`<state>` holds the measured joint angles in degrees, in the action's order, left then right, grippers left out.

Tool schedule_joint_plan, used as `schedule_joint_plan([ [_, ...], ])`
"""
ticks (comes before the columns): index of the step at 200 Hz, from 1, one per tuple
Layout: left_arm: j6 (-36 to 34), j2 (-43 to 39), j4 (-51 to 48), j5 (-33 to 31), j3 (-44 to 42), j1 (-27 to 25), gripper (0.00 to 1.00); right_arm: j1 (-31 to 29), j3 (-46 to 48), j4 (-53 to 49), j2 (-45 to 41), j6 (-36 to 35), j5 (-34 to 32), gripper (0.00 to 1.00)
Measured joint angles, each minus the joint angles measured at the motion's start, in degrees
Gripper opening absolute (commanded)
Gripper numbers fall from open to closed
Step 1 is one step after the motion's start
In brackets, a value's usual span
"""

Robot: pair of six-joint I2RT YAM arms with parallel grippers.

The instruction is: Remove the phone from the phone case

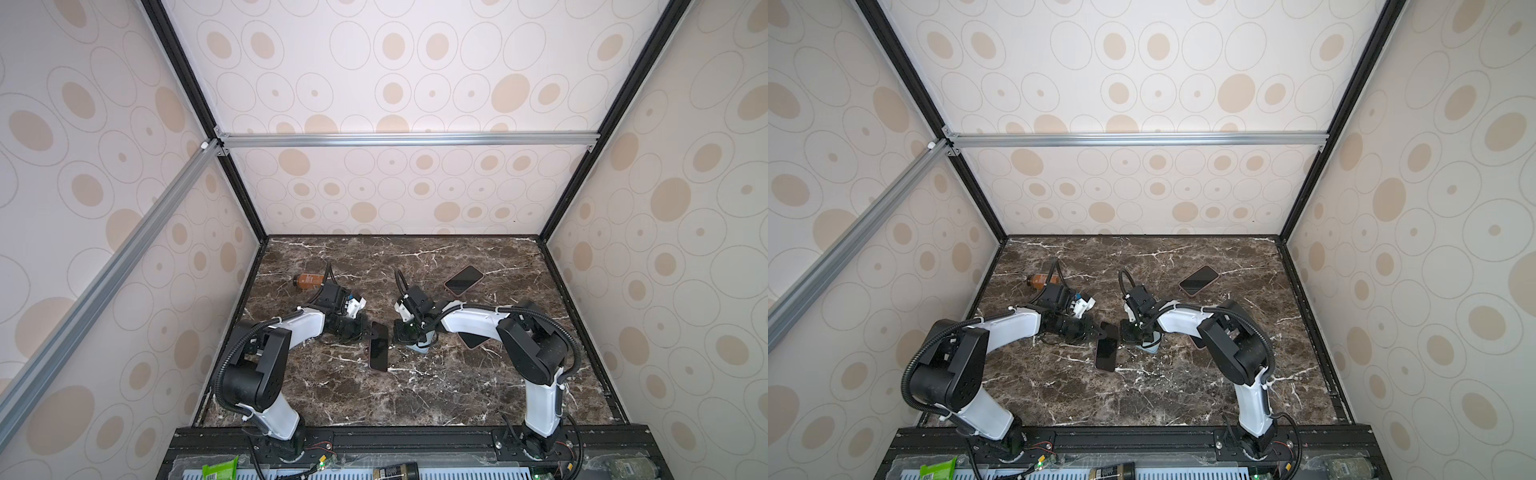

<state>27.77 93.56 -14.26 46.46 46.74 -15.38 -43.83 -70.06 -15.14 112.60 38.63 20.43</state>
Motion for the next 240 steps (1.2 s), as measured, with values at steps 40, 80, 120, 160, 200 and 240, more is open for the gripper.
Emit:
schedule_joint_plan([
  [40, 0.3, 0.5, 0.1, 0.3, 0.0, 0.0, 0.13, 0.0, -0.3, 0.2, 0.9, 0.7, 0.7, 0.0],
  [80, 1.2, 1.2, 0.5, 0.3, -0.2, 0.0, 0.25, 0.0, -1.1, 0.1, 1.4, 1.0, 0.8, 0.0],
  [120, 1.6, 1.8, 0.5, -0.7, -0.7, 0.0, 0.37, 0.0, -1.5, -0.2, 1.7, 1.0, 0.3, 0.0],
  [160, 1.5, 3.0, 0.1, -2.5, -1.0, 0.2, 0.52, 0.0, -2.1, -1.3, 1.7, 0.9, -1.4, 0.0],
  [200, 1.2, 2.3, -0.5, -3.7, -0.5, 0.3, 0.64, 0.0, -2.4, -2.0, 1.7, 0.8, -2.3, 0.0],
  [240, -0.1, -0.7, -5.1, -12.1, 1.5, 0.8, 0.8, -0.1, -2.6, -4.2, 0.2, -0.8, -4.2, 0.05],
])
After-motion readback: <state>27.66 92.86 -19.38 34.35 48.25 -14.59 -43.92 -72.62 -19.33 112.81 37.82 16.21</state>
